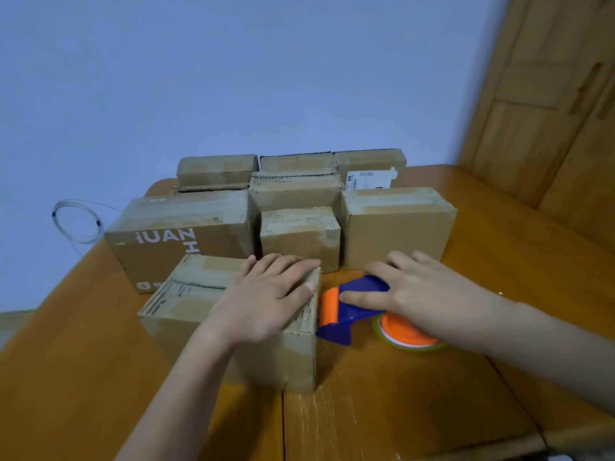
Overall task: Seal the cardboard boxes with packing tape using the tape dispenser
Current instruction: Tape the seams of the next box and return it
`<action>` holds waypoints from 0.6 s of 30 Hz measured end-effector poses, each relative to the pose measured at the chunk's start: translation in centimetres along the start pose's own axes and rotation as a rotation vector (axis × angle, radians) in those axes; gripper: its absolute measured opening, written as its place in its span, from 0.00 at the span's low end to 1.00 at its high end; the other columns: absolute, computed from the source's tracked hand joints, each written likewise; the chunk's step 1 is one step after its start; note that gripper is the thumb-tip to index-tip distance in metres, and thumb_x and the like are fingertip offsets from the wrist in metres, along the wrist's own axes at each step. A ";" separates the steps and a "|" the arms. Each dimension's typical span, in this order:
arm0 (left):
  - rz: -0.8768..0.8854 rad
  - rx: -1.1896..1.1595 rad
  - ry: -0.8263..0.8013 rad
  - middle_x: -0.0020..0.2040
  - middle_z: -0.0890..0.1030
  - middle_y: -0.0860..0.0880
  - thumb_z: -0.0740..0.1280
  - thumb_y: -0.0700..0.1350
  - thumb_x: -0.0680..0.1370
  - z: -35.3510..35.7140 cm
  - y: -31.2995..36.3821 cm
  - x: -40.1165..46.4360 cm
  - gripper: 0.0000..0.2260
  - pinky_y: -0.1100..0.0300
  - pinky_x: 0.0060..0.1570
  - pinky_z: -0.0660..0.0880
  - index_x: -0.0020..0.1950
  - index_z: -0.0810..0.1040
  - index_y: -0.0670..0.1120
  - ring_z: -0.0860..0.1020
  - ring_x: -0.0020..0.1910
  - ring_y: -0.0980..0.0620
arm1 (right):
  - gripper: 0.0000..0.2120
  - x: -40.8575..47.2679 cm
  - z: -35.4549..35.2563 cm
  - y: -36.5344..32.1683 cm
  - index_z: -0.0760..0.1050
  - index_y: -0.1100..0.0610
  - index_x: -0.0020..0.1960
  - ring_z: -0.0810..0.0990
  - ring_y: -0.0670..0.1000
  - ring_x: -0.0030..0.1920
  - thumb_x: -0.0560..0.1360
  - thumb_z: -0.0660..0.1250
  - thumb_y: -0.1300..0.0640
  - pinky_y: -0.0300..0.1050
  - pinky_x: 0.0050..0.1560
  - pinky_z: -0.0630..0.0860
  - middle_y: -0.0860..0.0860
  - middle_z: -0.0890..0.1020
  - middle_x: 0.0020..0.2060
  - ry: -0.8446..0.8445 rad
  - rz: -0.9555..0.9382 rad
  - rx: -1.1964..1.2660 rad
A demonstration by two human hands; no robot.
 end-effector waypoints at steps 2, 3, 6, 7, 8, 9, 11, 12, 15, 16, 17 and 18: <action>-0.004 0.000 0.002 0.74 0.60 0.62 0.33 0.68 0.68 0.1 0.0 -0.1 0.36 0.51 0.74 0.44 0.75 0.53 0.65 0.53 0.74 0.58 | 0.30 0.3 -0.3 -0.1 0.52 0.40 0.75 0.70 0.60 0.58 0.79 0.62 0.58 0.55 0.52 0.69 0.58 0.69 0.65 -0.037 -0.014 0.010; -0.006 0.002 0.006 0.74 0.60 0.62 0.33 0.68 0.68 0.1 -0.1 -0.1 0.36 0.51 0.74 0.44 0.75 0.53 0.65 0.53 0.75 0.58 | 0.31 0.6 -0.8 -0.2 0.57 0.41 0.74 0.72 0.60 0.55 0.77 0.66 0.58 0.56 0.49 0.71 0.59 0.72 0.62 0.012 -0.020 -0.013; -0.013 0.021 0.020 0.74 0.60 0.62 0.32 0.68 0.68 -0.1 -0.2 -0.3 0.36 0.51 0.74 0.44 0.75 0.53 0.65 0.54 0.74 0.58 | 0.28 1.5 -0.9 -0.5 0.51 0.43 0.75 0.68 0.61 0.60 0.81 0.59 0.59 0.56 0.53 0.67 0.59 0.68 0.65 -0.063 -0.023 -0.085; -0.014 0.026 0.022 0.74 0.60 0.62 0.32 0.68 0.68 -0.1 -0.2 -0.3 0.36 0.51 0.74 0.44 0.75 0.53 0.65 0.54 0.74 0.58 | 0.26 1.6 -0.9 -0.8 0.49 0.44 0.75 0.66 0.61 0.61 0.82 0.55 0.59 0.56 0.55 0.66 0.59 0.66 0.66 -0.103 -0.034 -0.121; -0.016 0.028 0.020 0.74 0.60 0.62 0.31 0.68 0.68 -0.1 -0.2 -0.3 0.36 0.51 0.74 0.45 0.75 0.53 0.64 0.54 0.74 0.58 | 0.25 1.8 -1.3 -1.2 0.49 0.44 0.75 0.65 0.62 0.62 0.82 0.54 0.59 0.56 0.55 0.65 0.59 0.66 0.66 -0.112 -0.038 -0.120; -0.020 0.027 0.017 0.74 0.60 0.62 0.31 0.68 0.68 -0.1 -0.3 -0.3 0.37 0.50 0.74 0.45 0.76 0.53 0.64 0.54 0.75 0.57 | 0.25 1.8 -1.6 -1.2 0.51 0.44 0.75 0.66 0.62 0.61 0.82 0.54 0.59 0.57 0.55 0.66 0.60 0.67 0.65 -0.104 -0.030 -0.134; -0.028 0.023 0.011 0.74 0.60 0.61 0.31 0.68 0.68 0.0 -0.3 -0.2 0.37 0.49 0.74 0.45 0.76 0.53 0.64 0.54 0.75 0.57 | 0.24 1.8 -2.1 -1.1 0.61 0.44 0.72 0.71 0.62 0.56 0.79 0.62 0.58 0.56 0.50 0.69 0.60 0.72 0.60 -0.053 -0.014 -0.155; -0.033 0.021 0.010 0.74 0.60 0.61 0.31 0.68 0.68 0.0 -0.4 -0.2 0.37 0.49 0.74 0.45 0.76 0.53 0.64 0.54 0.75 0.56 | 0.24 2.0 -2.6 -1.1 0.68 0.44 0.68 0.74 0.61 0.51 0.74 0.69 0.57 0.55 0.45 0.71 0.60 0.76 0.55 -0.025 0.012 -0.152; -0.045 0.022 -0.002 0.75 0.60 0.60 0.31 0.68 0.67 0.0 -0.5 -0.3 0.38 0.48 0.74 0.46 0.76 0.52 0.64 0.54 0.75 0.56 | 0.23 2.4 -2.4 -1.7 0.71 0.46 0.66 0.75 0.61 0.50 0.73 0.71 0.55 0.55 0.44 0.72 0.61 0.76 0.53 -0.042 0.005 -0.224; -0.047 0.026 -0.003 0.75 0.60 0.60 0.30 0.68 0.67 -0.1 -0.4 -0.4 0.39 0.48 0.74 0.46 0.76 0.52 0.63 0.55 0.75 0.55 | 0.22 2.4 -2.4 -1.9 0.72 0.46 0.65 0.76 0.61 0.49 0.73 0.70 0.54 0.54 0.43 0.72 0.60 0.77 0.52 -0.034 -0.007 -0.261; -0.054 0.032 -0.004 0.75 0.60 0.60 0.30 0.68 0.67 -0.1 -0.4 -0.4 0.39 0.48 0.74 0.47 0.76 0.53 0.63 0.55 0.75 0.55 | 0.21 2.4 -2.8 -1.5 0.75 0.45 0.62 0.77 0.59 0.45 0.70 0.73 0.53 0.52 0.40 0.72 0.58 0.79 0.48 0.013 0.010 -0.281; -0.070 0.035 -0.005 0.75 0.60 0.60 0.31 0.68 0.68 -0.2 -0.4 -0.4 0.38 0.47 0.74 0.47 0.76 0.53 0.62 0.55 0.75 0.54 | 0.21 2.5 -3.0 -1.2 0.77 0.44 0.59 0.77 0.57 0.42 0.67 0.75 0.53 0.51 0.37 0.72 0.56 0.80 0.46 0.029 0.014 -0.314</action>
Point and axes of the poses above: each hand's wrist, its own x-axis towards the middle knuckle, its own z-axis out of the palm, y = z × x, the point moved 6 cm from there along x, towards the middle knuckle
